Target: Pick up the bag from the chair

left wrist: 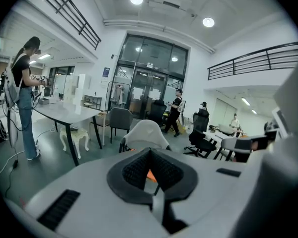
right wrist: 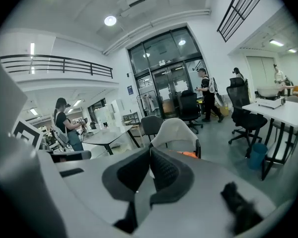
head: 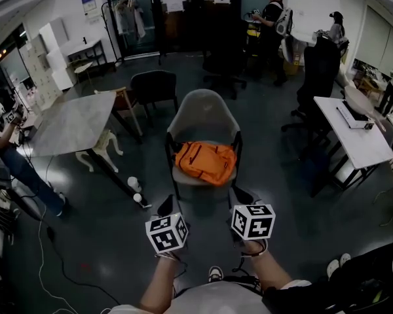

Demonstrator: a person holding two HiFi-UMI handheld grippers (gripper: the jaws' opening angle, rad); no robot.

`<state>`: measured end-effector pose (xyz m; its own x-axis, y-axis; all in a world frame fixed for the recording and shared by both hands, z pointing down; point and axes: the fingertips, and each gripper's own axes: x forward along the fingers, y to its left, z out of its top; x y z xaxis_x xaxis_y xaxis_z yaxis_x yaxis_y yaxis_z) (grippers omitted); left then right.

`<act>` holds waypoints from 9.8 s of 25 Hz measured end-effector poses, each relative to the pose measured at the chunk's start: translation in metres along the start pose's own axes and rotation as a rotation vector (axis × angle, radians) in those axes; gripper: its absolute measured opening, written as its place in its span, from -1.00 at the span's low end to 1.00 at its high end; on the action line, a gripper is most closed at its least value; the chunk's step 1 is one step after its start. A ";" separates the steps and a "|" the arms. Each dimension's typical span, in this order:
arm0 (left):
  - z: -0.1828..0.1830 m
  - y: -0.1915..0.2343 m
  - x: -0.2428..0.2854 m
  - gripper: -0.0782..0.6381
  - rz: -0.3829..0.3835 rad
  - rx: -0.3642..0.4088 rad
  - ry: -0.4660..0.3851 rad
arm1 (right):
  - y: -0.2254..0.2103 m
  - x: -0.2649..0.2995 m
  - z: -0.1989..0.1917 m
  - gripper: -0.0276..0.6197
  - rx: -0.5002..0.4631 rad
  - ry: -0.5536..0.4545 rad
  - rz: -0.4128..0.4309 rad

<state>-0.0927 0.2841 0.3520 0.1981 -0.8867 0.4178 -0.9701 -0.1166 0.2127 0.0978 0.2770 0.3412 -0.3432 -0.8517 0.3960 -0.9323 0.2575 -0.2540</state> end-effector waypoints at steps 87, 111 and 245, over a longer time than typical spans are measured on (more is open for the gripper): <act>0.145 0.066 0.382 -0.76 -0.036 -0.038 0.059 | -0.104 0.353 0.136 -0.81 -0.075 0.112 -0.035; 0.129 0.049 0.458 -0.76 0.109 -0.069 0.159 | -0.172 0.440 0.142 -0.81 -0.028 0.218 0.072; -0.267 0.168 0.571 -0.12 0.542 -0.721 0.577 | -0.181 0.725 -0.224 -0.23 -0.713 0.912 0.483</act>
<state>-0.1052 -0.1226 0.8625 -0.0151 -0.3734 0.9276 -0.6746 0.6886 0.2662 -0.0083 -0.2848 0.8720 -0.3549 -0.0495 0.9336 -0.4466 0.8863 -0.1228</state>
